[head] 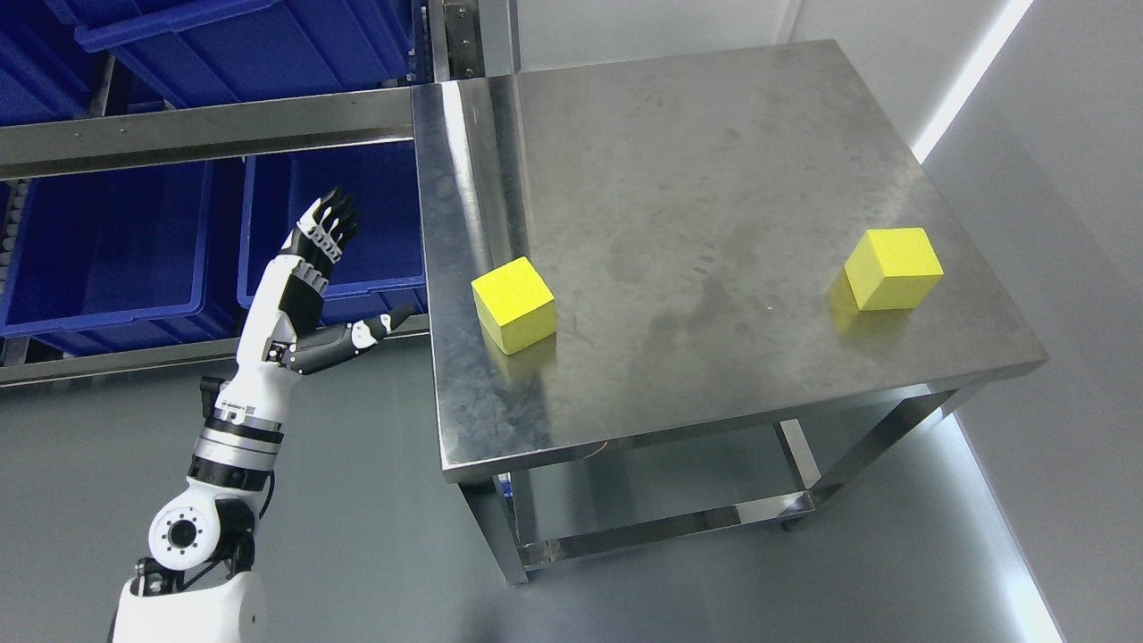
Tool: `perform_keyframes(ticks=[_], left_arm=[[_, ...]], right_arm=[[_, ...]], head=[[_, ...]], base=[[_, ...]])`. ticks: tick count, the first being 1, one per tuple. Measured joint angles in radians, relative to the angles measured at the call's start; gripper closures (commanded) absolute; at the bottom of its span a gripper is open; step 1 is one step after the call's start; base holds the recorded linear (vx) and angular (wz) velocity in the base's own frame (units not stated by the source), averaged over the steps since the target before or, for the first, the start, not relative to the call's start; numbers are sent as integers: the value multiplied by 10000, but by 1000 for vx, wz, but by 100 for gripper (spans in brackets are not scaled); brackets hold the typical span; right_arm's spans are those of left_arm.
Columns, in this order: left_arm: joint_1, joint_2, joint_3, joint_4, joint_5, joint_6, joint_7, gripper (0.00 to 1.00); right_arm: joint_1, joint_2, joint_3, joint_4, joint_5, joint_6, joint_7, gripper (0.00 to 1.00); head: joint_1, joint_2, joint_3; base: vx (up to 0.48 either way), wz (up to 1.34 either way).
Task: Move yellow foam block to right shelf middle
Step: 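Reach the left hand toward the yellow foam cube nearer the robot, then close the left hand fingers around the yellow foam cube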
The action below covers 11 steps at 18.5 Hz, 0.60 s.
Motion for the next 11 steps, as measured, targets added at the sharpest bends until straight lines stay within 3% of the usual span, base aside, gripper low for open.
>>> perform_keyframes(ticks=[5,11], left_arm=[[-709,589,-719,32,-254,845,-176,0],[-1488,978,-1502,279,-1543,1628,-915,0]], right_arm=[[2,0,0,0,0,-25,0,0],[1,0,0,0,0,-30,0,0]], head=[[0,0,0],[0,0,0]], base=[[-30,-213],[-20,-138]])
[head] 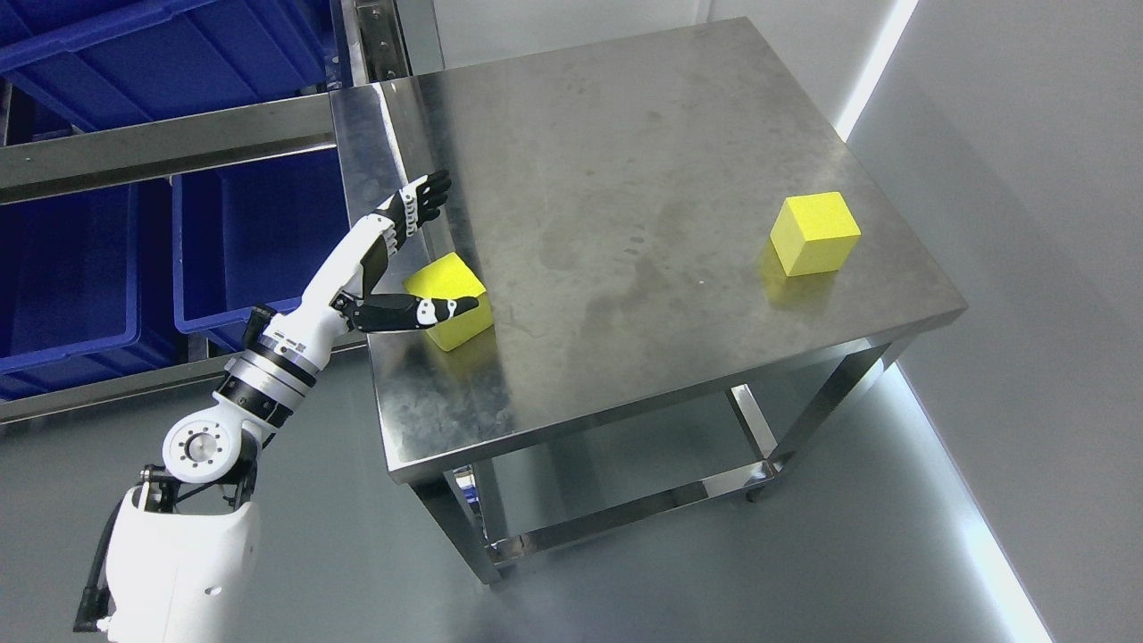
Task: Move yellow foam block to right shelf middle
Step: 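Close the left hand fingers around the yellow foam cube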
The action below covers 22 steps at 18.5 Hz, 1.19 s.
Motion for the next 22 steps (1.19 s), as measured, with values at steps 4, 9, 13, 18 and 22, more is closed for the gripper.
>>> perform_keyframes(ticks=[4,9,13,18,22], left_arm=[[-237,122,-322,286,-747,74,-96,0],[-401,192,-551,595,-1325,69,-106,5],[-459,264,-648,778,-1528,27,-133,14],[-425,323,-665,909,-1622,-137,-328,33],[-278,336,-479,980,-1646,-564,-700,54]], right_arm=[[0,0,0,0,0,33,0,0],[0,0,0,0,0,36,0,0],[0,0,0,0,0,37,0,0],[0,0,0,0,0,37,0,0],[0,0,0,0,0,37,0,0]], head=[[0,0,0],[0,0,0],[0,0,0],[0,0,0],[0,0,0]], base=[[-2,-12],[0,0],[0,0],[0,0],[0,0]])
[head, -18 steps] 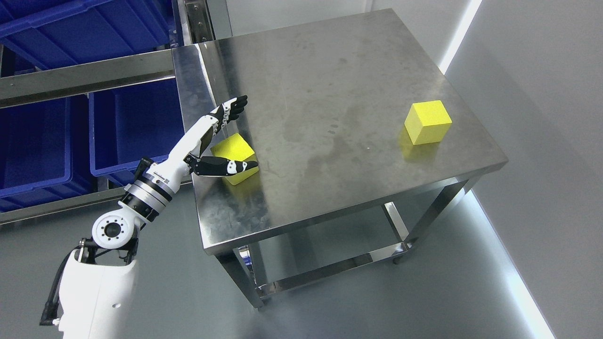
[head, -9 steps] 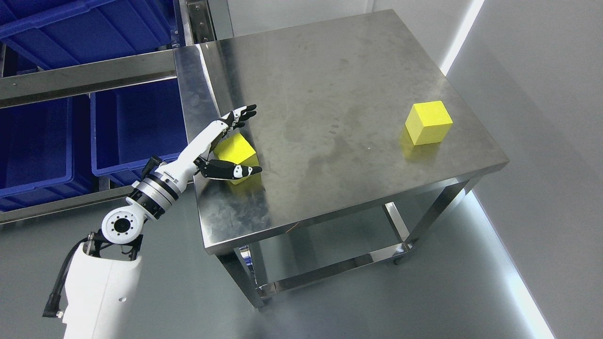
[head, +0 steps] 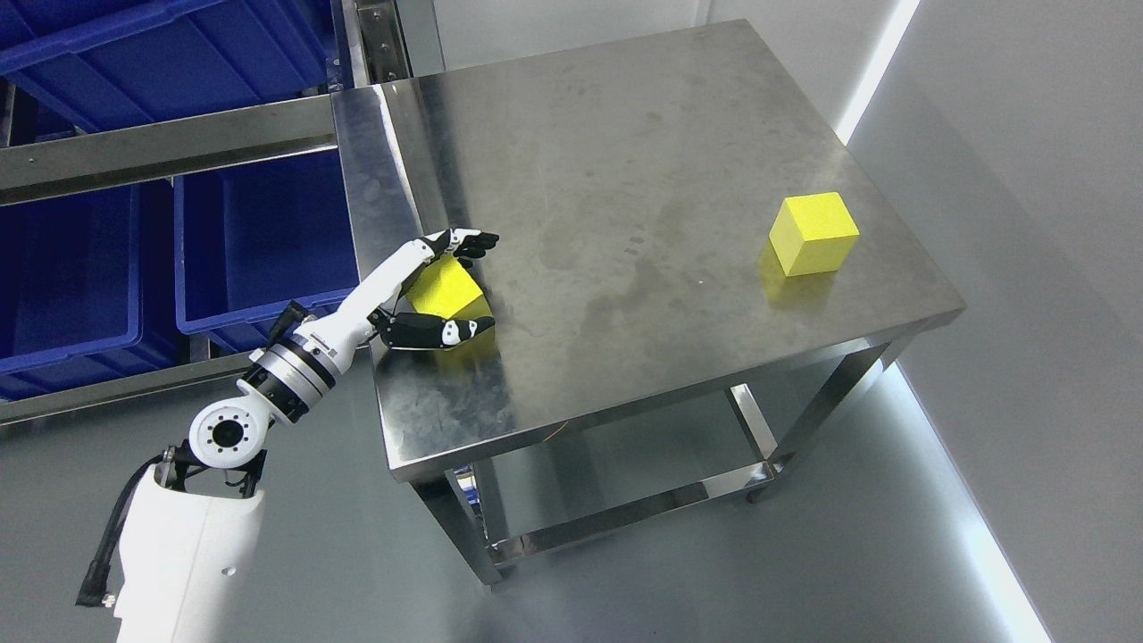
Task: Move yellow foam block to right shelf middle
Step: 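Close the left hand fingers around the yellow foam cube, then lift the yellow cube up off the table with the left hand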
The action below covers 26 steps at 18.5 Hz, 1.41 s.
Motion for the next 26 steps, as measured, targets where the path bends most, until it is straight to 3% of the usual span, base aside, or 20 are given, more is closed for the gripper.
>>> perform_keyframes(ticks=[7,14,23,26], left_arm=[[309,-211,634,88,-4,-639,-312,80],[-145,-956,1653,119,775,-1601,-354,80],[-1250,-1456,2513,59,2362,-3045,1590,77],[-1299,-1545,2664,60,2594,-3165,2924,77]], right_arm=[[0,0,0,0,0,1,0,0],[0,0,0,0,0,2,0,0],[0,0,0,0,0,2,0,0],[0,0,0,0,0,2,0,0]], head=[[0,0,0],[0,0,0],[0,0,48],[0,0,48]], base=[[0,-14],[-2,3],[-7,-10],[-33,-86]])
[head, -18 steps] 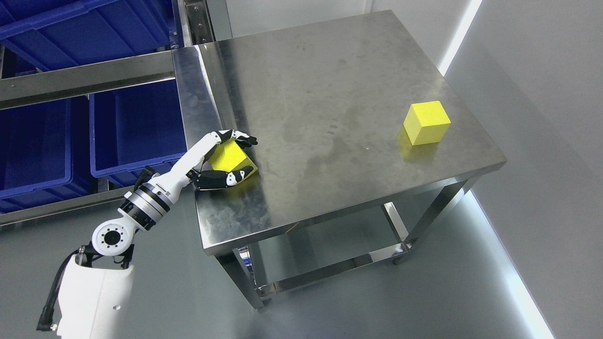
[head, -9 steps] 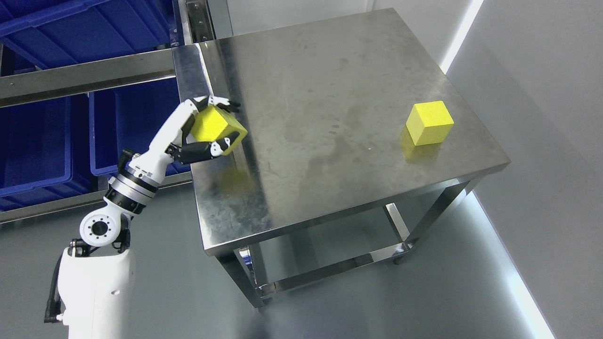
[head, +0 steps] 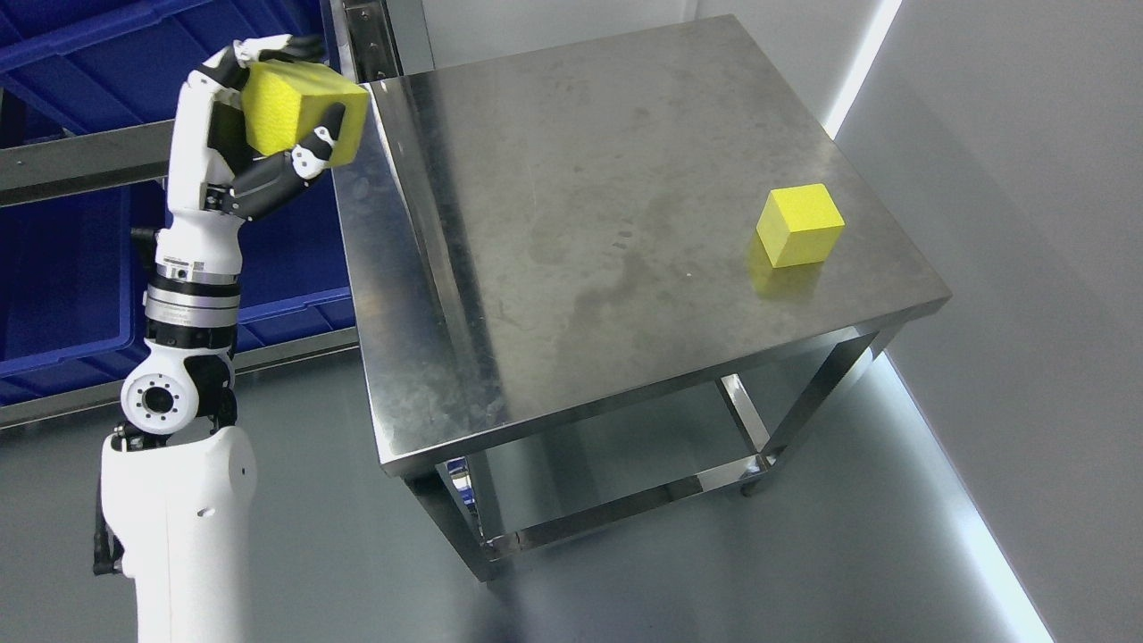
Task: Move yellow foam block to right shelf middle
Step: 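Lift the yellow cube up off the table with the left hand, then hold the cube raised in the left hand while turning toward the shelving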
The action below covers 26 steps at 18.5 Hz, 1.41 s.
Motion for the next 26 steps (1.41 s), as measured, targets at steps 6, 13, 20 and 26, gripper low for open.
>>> perform_keyframes(ticks=[6,13,20,26], left_arm=[[197,-115,273,6,208,-204,1260,77],[318,-181,699,-8,277,-430,1491,77],[336,-217,910,-53,295,-447,1513,77],[335,-234,1009,-109,299,-447,1491,78]], right_arm=[[-1,0,0,0,0,0,0,0],[-2,0,0,0,0,0,0,0],[0,0,0,0,0,0,0,0],[2,0,0,0,0,0,0,0]], head=[[0,0,1],[0,0,1],[0,0,1],[0,0,1]], base=[[-32,14],[-19,246],[-65,428],[-94,889]])
